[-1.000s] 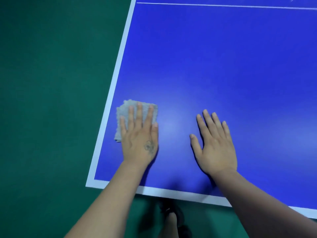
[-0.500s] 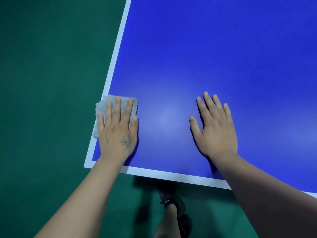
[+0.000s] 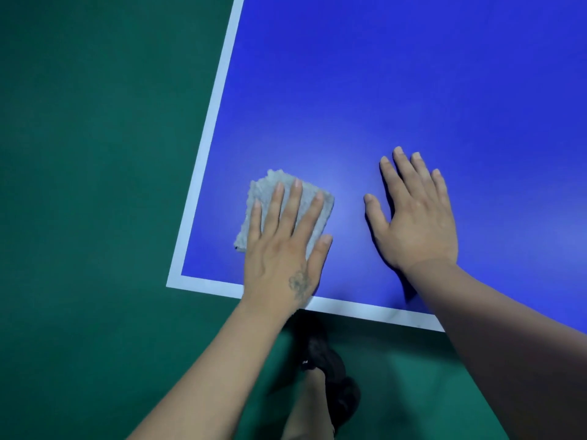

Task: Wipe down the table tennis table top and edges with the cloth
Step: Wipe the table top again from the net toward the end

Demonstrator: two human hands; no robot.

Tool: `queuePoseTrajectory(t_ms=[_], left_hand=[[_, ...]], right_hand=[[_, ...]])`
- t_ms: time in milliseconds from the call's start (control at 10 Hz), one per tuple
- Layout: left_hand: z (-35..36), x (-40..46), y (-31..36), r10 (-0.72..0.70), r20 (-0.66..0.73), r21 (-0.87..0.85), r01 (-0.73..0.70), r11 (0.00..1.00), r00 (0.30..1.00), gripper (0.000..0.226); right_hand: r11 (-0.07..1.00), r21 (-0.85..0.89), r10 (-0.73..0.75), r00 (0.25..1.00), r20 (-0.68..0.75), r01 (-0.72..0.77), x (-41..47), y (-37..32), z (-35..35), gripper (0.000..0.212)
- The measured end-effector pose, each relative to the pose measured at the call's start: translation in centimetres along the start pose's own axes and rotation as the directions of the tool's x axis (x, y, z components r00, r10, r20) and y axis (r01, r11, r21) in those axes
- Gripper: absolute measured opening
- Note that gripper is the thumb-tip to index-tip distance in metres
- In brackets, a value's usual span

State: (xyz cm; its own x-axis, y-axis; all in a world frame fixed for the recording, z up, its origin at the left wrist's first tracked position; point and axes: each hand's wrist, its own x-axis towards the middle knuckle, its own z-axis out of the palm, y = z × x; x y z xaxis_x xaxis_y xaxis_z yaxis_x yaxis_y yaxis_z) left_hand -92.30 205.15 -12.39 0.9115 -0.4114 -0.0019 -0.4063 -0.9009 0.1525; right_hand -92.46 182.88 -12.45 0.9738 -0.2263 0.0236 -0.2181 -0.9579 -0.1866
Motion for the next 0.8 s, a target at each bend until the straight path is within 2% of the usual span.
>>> queuePoseTrajectory(t_ms=[200,400,500,600,700,800], left_hand=[[-1.1,-6.5,-4.1,-0.084,0.033,-0.029,0.085,0.996,0.996,0.065],[-1.4,-3.4,-8.1,-0.289,-0.020,-0.020,0.289,0.957,0.957,0.063],[-0.8,0.1,-8.1,-0.399,-0.060,-0.004,0.400,0.917,0.915,0.068],[-0.4,3.1,-6.5,-0.434,-0.055,-0.024,0.434,0.901,0.899,0.074],[-0.1,4.4,-3.6,-0.331,-0.050,-0.005,0.331,0.944,0.942,0.075],[0.1,3.1,-0.7,-0.163,-0.047,0.032,0.164,0.986,0.986,0.073]], right_hand=[[1.000,-0.009,0.008,1.000,-0.004,-0.008,0.1,-0.1,0.0,0.066],[1.000,-0.014,0.009,1.000,-0.011,-0.010,-0.1,0.0,0.1,0.066],[1.000,-0.013,-0.001,1.000,-0.017,0.000,0.0,0.0,0.1,0.066],[1.000,-0.009,0.002,1.000,-0.025,-0.003,-0.1,0.1,0.2,0.066],[1.000,-0.007,-0.003,1.000,-0.026,0.003,-0.2,0.1,0.2,0.066],[1.000,0.000,-0.008,0.999,-0.032,0.008,-0.1,0.0,0.2,0.067]])
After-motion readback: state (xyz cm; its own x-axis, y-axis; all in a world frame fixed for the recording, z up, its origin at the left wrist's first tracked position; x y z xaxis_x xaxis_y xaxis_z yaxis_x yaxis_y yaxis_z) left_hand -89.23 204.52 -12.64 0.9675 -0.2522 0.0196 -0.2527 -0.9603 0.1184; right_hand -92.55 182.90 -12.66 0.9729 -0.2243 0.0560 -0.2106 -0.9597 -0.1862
